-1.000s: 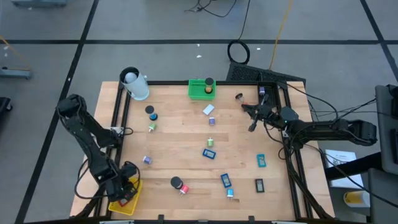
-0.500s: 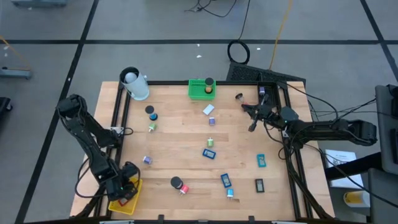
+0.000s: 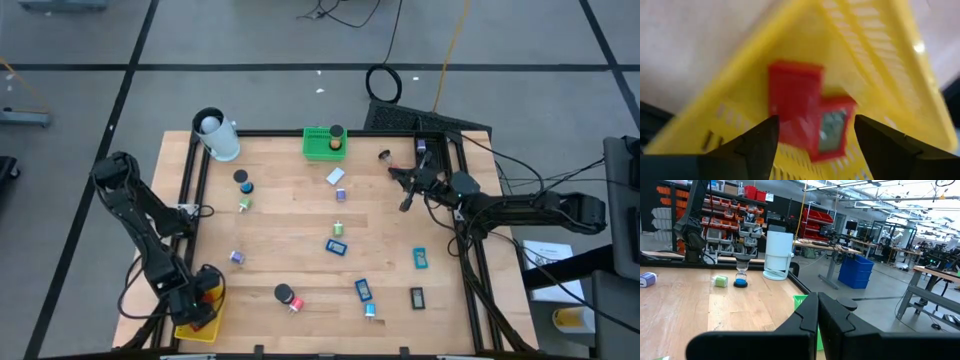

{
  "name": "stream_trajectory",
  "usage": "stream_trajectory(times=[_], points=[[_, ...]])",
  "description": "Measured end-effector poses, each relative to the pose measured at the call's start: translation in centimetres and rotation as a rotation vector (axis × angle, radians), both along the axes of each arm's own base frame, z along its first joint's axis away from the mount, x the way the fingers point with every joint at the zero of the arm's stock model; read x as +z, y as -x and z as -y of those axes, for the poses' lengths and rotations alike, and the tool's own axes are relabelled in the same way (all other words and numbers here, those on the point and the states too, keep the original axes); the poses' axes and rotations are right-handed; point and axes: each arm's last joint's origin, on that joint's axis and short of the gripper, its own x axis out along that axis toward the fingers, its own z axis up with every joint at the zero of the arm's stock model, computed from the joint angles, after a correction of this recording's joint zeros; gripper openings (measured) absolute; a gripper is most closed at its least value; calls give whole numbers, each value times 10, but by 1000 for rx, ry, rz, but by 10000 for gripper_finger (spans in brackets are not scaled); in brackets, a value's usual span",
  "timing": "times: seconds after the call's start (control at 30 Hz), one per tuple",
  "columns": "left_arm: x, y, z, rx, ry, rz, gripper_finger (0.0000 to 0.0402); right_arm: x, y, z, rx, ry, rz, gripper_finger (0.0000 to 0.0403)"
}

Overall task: Pick & Place Office items
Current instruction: Put the red timer into the yellow basket, then put the right green adapter into the black basket

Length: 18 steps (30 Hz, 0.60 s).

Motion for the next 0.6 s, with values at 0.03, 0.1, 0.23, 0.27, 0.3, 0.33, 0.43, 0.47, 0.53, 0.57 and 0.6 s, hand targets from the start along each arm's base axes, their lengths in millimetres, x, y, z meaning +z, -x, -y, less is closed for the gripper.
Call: stream_trajectory(times=[0.03,0.1,0.23,0.27,0.3,0.33,0.43,0.47,0.53,0.57,0.6], points=[[3,-1,2,-8,8,1,271,0,0,0,0,0,0,0],[11,-2,5,-17,16,2,271,0,0,0,0,0,0,0],[29,-7,12,-8,44,15,257,0,0,0,0,0,0,0],[34,-10,14,-2,55,21,252,0,0,0,0,0,0,0],[40,-13,14,3,63,29,245,0,0,0,0,0,0,0],[45,-16,14,9,63,43,237,0,0,0,0,0,0,0],[59,-28,7,57,23,152,207,0,0,0,0,0,0,0],[63,-32,3,78,-3,209,194,0,0,0,0,-1,1,0],[67,-41,-6,112,-80,340,166,0,0,0,0,-2,1,0],[68,-46,-13,129,-128,407,150,0,0,0,0,-2,1,0],[68,-52,-20,140,-177,466,134,0,0,0,0,-2,1,0]])
